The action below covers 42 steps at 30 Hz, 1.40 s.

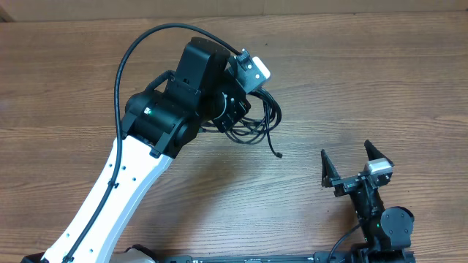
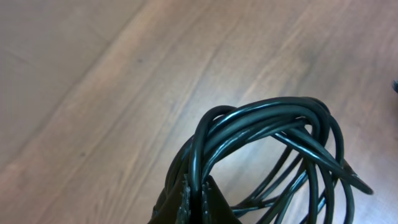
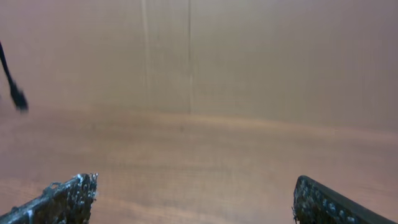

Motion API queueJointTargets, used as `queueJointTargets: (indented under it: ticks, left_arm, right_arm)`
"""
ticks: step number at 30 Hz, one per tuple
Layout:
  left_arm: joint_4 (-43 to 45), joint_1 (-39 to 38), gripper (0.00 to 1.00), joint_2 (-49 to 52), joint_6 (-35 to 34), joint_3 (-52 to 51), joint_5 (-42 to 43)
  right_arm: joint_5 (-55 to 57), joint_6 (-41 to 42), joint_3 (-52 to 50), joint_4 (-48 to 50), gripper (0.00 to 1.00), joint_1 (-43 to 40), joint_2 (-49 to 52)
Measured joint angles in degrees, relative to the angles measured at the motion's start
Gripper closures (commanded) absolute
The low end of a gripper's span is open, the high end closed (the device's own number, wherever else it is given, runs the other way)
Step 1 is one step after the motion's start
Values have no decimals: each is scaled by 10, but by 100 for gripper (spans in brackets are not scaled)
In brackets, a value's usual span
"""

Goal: Untangle cables
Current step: 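Lift the gripped cable bundle upward with the left gripper, then carry the bundle right while moving the open right gripper toward it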

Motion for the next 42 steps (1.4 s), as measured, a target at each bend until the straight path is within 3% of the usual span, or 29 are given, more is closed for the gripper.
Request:
queueJointTargets:
  ticks: [7,12,18,24,32,42]
  left_arm:
    - [-1,0,96,0,15,0,59]
    - [4,0,96,0,24,0,74]
    - [6,0,96,0,28,0,85]
    - [6,0,96,0,88,0,146]
    - [6,0,96,0,177,0,223]
    - [10,0,96,0,236,0,281]
  right_arm:
    - [-13,64,3,62,0,0,-1]
    - [-46,104,72,-73,0,0,1]
    - [-56,119,268,-292,0,0,8]
    - [-74,124,395,-399,0,0,59]
    - [-172,125,512,-538,0,0,211]
    - [-322,125,540,-469,0,0,296]
